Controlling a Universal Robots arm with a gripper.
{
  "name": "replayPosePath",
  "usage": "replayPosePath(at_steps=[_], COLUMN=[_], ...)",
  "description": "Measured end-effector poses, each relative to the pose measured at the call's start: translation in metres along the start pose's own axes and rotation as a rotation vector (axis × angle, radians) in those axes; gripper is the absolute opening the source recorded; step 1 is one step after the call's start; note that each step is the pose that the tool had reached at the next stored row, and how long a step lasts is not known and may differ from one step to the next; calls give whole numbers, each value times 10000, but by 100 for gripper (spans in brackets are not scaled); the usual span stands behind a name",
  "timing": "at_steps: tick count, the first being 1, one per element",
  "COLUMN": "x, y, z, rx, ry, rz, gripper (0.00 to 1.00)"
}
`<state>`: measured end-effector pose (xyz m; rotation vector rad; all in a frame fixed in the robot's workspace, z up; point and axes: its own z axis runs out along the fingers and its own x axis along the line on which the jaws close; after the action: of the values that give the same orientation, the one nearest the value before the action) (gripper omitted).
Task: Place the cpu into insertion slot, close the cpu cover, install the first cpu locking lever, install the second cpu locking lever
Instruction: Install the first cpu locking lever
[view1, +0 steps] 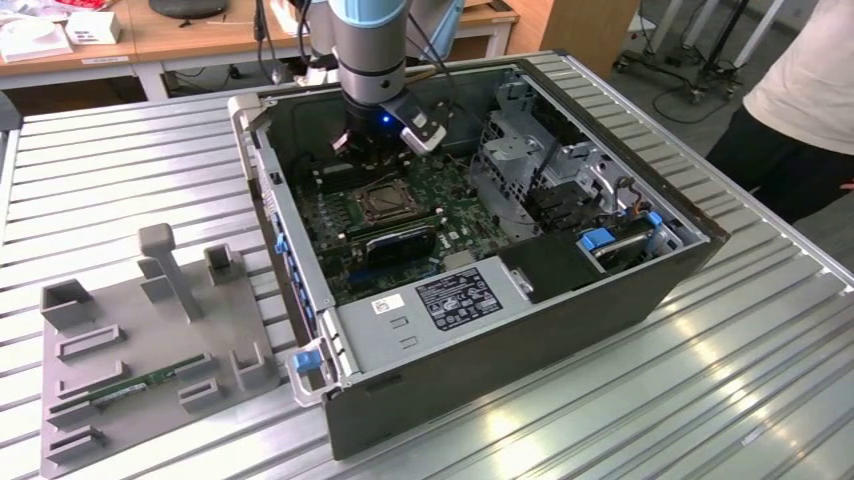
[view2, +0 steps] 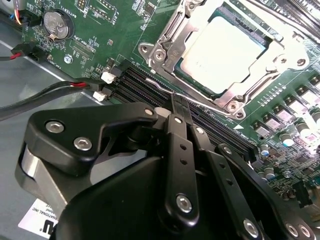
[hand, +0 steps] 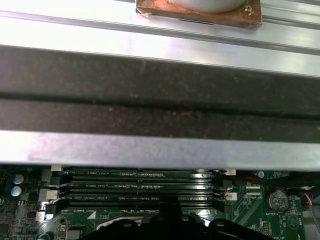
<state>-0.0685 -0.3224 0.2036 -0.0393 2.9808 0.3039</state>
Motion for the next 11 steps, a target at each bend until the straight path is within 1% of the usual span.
replayPosePath(at_steps=[11], x=[-10], y=[-1], z=[6], rx=[1], ry=[1], rz=[-1], gripper=[11])
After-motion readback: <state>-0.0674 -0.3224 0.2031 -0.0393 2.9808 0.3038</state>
